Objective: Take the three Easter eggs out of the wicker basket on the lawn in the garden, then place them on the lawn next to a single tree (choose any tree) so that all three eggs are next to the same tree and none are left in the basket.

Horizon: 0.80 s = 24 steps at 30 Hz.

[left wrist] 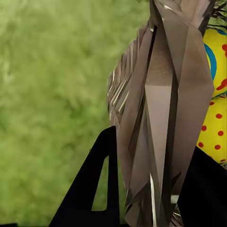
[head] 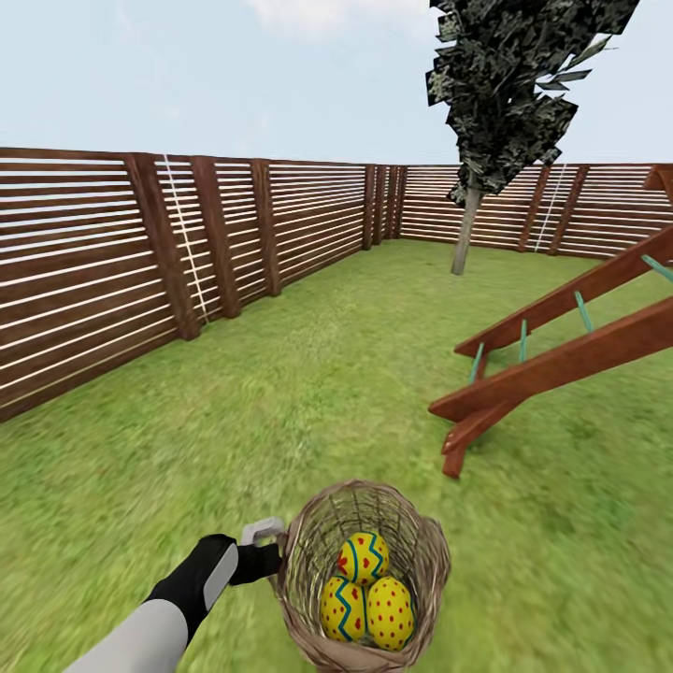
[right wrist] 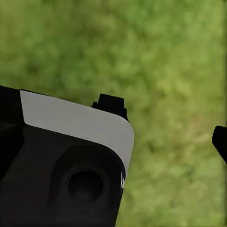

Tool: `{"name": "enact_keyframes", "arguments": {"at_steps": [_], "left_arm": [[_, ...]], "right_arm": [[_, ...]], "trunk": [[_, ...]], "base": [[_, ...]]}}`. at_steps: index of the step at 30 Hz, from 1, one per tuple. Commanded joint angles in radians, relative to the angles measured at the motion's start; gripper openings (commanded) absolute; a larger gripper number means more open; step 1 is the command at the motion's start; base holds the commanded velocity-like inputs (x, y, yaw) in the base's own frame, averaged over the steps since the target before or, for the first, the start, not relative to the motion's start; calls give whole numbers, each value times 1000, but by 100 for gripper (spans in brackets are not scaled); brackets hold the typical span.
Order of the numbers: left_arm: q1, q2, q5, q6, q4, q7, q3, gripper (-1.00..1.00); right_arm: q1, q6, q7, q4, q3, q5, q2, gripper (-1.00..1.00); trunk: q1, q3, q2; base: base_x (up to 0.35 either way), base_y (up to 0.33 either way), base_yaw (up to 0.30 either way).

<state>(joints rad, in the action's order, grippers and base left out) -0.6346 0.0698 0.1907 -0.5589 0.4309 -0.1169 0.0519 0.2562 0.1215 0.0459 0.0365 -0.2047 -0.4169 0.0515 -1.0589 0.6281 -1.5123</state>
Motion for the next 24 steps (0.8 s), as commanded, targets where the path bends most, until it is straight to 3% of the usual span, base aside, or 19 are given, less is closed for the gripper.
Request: {"name": "enact_keyframes", "arguments": {"at_steps": [1, 5, 16, 24], "left_arm": [[0, 1, 13, -7, 2, -1, 6, -100], [0, 1, 13, -7, 2, -1, 6, -100], [0, 1, 13, -7, 2, -1, 6, -100], [0, 0, 13, -7, 2, -1, 6, -100]], "right_arm": [[2, 3, 2, 4, -8, -6, 1, 100], [2, 7, 4, 4, -8, -5, 2, 100], [2, 9, 4, 3, -8, -4, 2, 100], [2, 9, 2, 0, -8, -4, 5, 100]], "trunk": [[-1, 1, 0], [-1, 1, 0], [-1, 1, 0], [-1, 1, 0]], "base": [[319, 0, 0], [319, 0, 83], [319, 0, 280], [319, 0, 25]]}}
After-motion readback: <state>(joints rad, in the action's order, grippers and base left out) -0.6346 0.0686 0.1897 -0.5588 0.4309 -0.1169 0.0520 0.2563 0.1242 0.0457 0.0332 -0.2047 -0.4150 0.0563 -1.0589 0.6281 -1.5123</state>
